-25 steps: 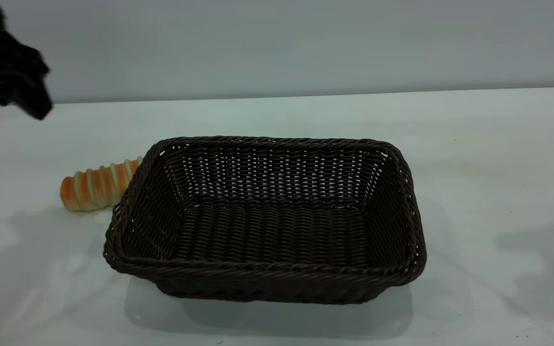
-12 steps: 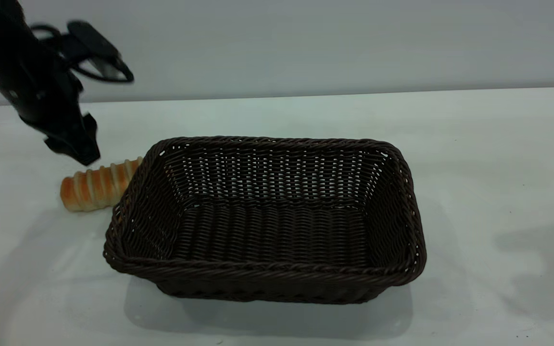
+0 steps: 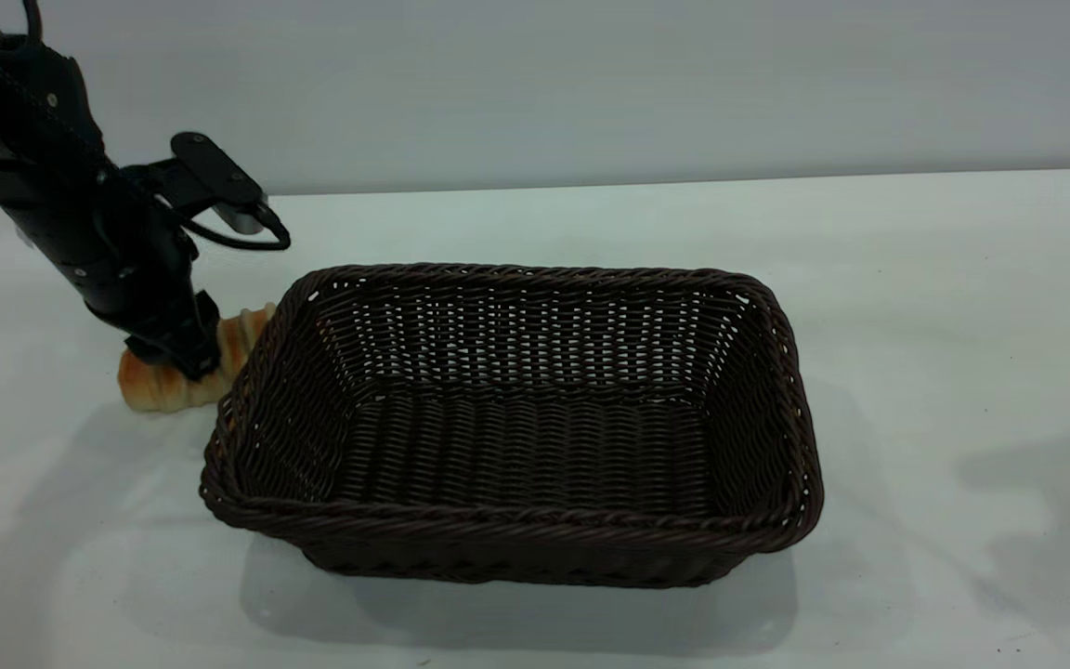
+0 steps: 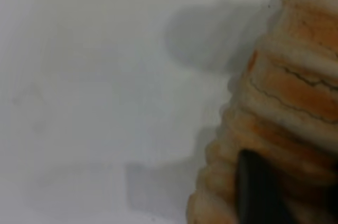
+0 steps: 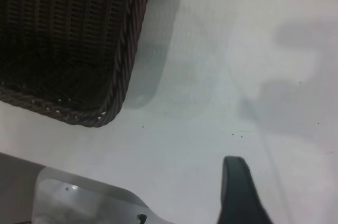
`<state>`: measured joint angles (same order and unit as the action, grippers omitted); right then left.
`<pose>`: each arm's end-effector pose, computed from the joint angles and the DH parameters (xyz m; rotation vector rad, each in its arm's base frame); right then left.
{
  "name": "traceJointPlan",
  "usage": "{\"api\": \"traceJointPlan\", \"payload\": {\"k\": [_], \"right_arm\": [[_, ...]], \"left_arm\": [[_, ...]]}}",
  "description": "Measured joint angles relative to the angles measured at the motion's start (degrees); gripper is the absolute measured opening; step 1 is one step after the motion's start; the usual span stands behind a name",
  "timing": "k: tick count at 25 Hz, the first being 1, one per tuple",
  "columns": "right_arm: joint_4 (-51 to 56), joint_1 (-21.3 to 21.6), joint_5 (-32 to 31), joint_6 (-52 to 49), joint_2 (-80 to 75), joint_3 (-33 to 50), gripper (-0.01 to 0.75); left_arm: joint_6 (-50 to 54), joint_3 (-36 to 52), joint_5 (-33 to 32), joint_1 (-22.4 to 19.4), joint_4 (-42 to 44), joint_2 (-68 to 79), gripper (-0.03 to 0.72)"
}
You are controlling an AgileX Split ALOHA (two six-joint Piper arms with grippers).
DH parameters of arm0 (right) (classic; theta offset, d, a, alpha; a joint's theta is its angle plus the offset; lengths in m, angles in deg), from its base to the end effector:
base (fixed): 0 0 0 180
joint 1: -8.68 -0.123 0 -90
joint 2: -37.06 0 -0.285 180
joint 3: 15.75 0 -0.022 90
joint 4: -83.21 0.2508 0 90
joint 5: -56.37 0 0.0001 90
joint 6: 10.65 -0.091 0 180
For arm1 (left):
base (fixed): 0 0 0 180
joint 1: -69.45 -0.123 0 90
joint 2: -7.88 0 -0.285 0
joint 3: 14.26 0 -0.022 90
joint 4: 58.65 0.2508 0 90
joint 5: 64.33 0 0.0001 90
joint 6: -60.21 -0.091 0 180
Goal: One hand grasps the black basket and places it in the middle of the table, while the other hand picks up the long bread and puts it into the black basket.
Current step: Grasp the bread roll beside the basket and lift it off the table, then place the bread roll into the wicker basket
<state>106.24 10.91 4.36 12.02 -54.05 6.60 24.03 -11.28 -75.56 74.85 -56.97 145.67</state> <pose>0.2702 0.0176 0.2454 -0.2062 2.7878 0.4029 0.4275 -0.0399 0.0537 0.9807 2.4804 0.1930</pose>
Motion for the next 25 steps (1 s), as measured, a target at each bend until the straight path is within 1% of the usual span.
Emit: {"api": "traceJointPlan", "payload": {"k": [2, 3, 4, 8, 12, 15, 17, 20, 22, 24, 25], "right_arm": [[0.0, 0.0, 0.0, 0.0, 0.0, 0.0, 0.475], [0.0, 0.0, 0.0, 0.0, 0.0, 0.0, 0.475], [0.0, 0.0, 0.0, 0.0, 0.0, 0.0, 0.475], [0.0, 0.0, 0.0, 0.0, 0.0, 0.0, 0.475], [0.0, 0.0, 0.0, 0.0, 0.0, 0.0, 0.475], [0.0, 0.0, 0.0, 0.0, 0.0, 0.0, 0.475], [0.0, 0.0, 0.0, 0.0, 0.0, 0.0, 0.475], [0.0, 0.0, 0.0, 0.0, 0.0, 0.0, 0.475], [0.0, 0.0, 0.0, 0.0, 0.0, 0.0, 0.475], [0.0, 0.0, 0.0, 0.0, 0.0, 0.0, 0.475], [0.0, 0.0, 0.0, 0.0, 0.0, 0.0, 0.475]], "left_arm": [[3.2, 0.1, -0.7, 0.0, 0.0, -1.5, 0.146], [5.6, 0.1, -1.0, 0.0, 0.0, -3.0, 0.087], [7.7, 0.1, -1.1, 0.0, 0.0, -4.9, 0.065], [15.5, 0.1, -2.1, 0.6, -1.1, -14.5, 0.049], [18.5, 0.1, -9.2, 4.0, -4.7, -21.9, 0.049], [16.6, 0.1, -15.3, 8.8, -7.1, -24.5, 0.049], [13.7, 0.2, -21.0, 12.0, -8.3, -25.0, 0.049], [10.7, 1.6, -27.8, 16.5, -10.4, -24.6, 0.049], [9.6, 2.5, -29.6, 18.7, -11.3, -23.4, 0.050], [9.3, 2.8, -29.7, 19.9, -12.2, -21.9, 0.063], [9.3, 2.8, -29.6, 20.1, -12.9, -21.0, 0.082]]}}
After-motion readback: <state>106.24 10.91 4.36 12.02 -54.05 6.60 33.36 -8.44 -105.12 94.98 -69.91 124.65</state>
